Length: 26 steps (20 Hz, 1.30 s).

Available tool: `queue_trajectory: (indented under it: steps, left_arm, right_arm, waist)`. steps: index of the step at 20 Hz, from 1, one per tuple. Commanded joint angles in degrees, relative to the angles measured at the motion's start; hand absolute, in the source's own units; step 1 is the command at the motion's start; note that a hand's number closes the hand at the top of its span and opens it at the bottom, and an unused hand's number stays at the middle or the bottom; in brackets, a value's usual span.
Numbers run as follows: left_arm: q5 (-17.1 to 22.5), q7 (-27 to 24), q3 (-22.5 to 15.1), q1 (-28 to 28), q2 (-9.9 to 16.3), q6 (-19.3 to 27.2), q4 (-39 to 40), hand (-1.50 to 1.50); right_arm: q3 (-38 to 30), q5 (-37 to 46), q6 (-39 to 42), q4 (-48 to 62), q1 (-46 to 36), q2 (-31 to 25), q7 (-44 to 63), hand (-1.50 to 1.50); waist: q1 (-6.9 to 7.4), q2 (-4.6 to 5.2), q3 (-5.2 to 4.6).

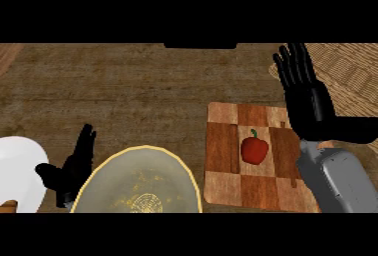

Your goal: Pick the bell pepper from the cutting board and place it in the basket

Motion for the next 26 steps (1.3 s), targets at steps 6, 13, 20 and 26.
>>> queue_trajectory:
  steps: [6, 13, 20, 26]
  left_arm:
    - [-8.8, 13.0, 0.5, 0.6, 16.4, -0.3, -13.4, 0.0]
    - [-8.8, 18.9, -2.1, -9.5, 13.4, -2.4, -7.0, 0.0]
    - [-8.2, 20.3, -0.7, -8.7, 15.1, -3.3, -7.2, 0.0]
    - [-10.0, 18.9, -2.1, -9.2, 13.0, -2.0, -5.5, 0.0]
  right_arm:
    - [-7.8, -10.5, 16.7, 6.3, 12.2, -2.5, -12.9, 1.5]
    - [3.5, 14.3, -3.4, -0.7, 13.8, 11.6, -34.4, -1.5]
    - [1.4, 32.2, -13.9, -4.2, 20.9, -7.1, -11.2, -1.5]
    - [3.9, 38.1, 1.0, -11.0, 25.0, -25.4, 5.8, -1.5]
  waist:
    - [-3.21, 0.99, 1.77]
    - [-2.08, 0.24, 1.24]
    - [-3.82, -0.74, 0.69]
    - [-3.54, -0.56, 0.66]
